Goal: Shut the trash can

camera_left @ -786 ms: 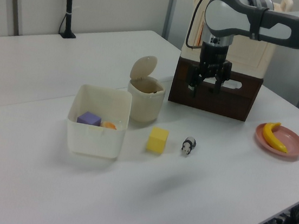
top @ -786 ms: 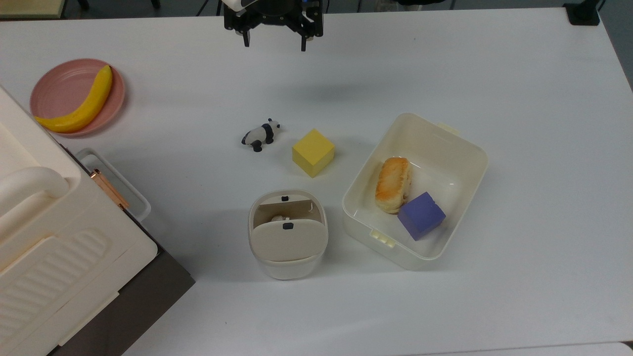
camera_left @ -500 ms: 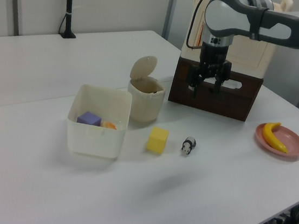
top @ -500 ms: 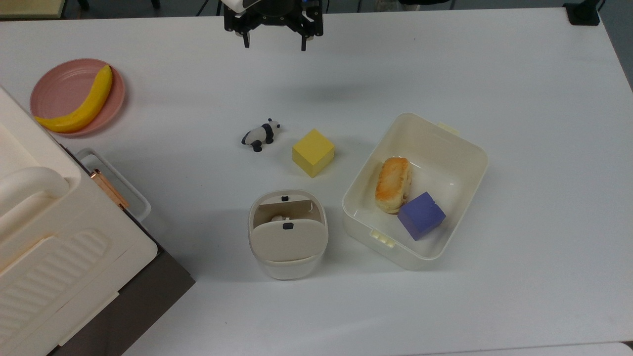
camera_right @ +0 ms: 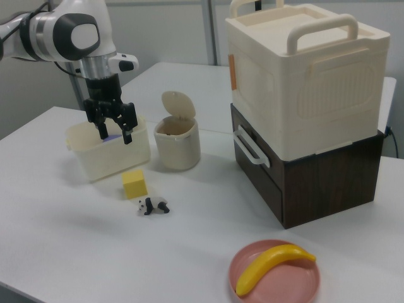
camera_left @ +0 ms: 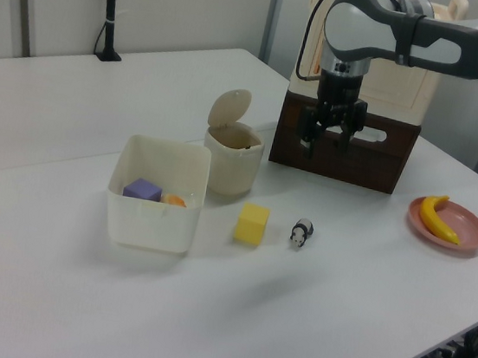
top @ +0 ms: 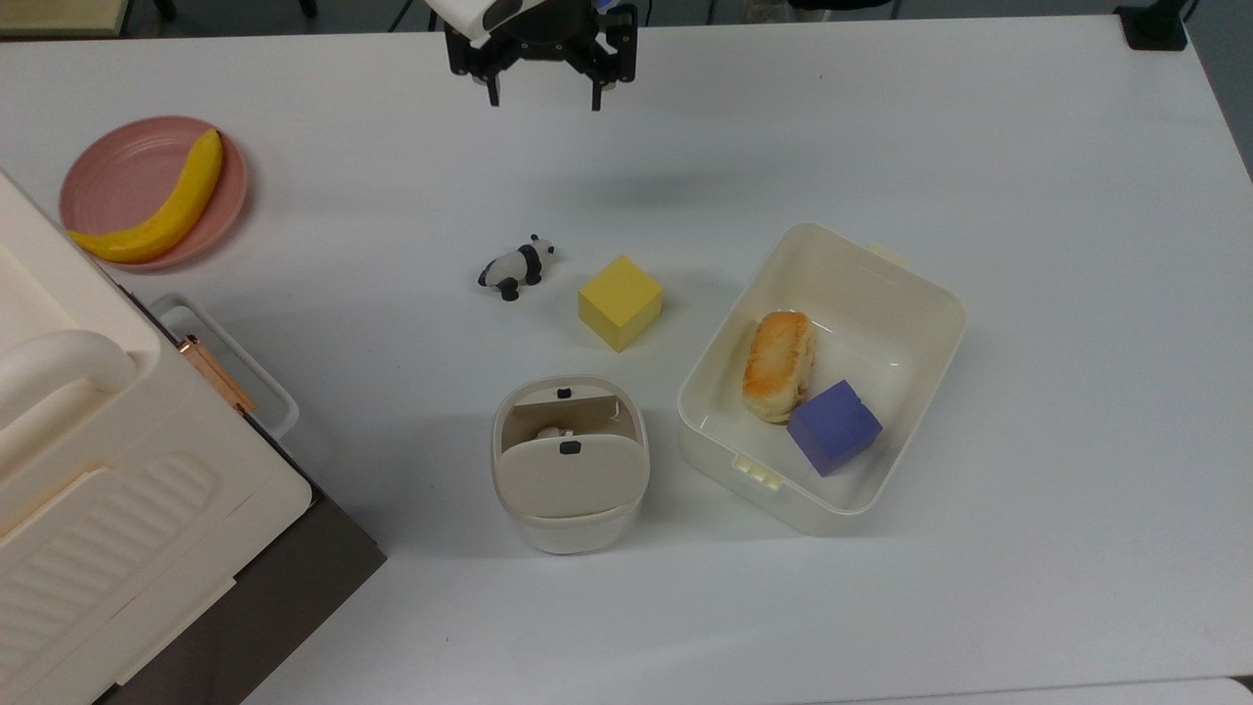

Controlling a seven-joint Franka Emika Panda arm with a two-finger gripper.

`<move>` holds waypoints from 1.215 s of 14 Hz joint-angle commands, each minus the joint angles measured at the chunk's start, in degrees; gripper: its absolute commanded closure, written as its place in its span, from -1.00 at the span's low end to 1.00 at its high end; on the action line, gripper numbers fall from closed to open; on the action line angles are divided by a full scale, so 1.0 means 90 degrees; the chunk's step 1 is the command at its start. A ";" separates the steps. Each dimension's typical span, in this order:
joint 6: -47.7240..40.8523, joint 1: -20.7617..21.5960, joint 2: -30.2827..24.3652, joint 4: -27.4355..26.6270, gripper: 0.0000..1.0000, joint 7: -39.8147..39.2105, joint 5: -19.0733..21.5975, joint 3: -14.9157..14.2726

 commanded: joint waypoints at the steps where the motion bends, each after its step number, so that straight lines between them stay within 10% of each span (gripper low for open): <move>1: 0.0395 0.0024 0.0127 0.0057 0.48 -0.0535 0.0275 -0.0067; 3: 0.0745 0.0014 0.0167 0.0077 0.97 -0.0654 0.0626 -0.0145; 17: 0.4407 0.0053 0.1717 0.1608 1.00 -0.0392 0.0638 -0.0087</move>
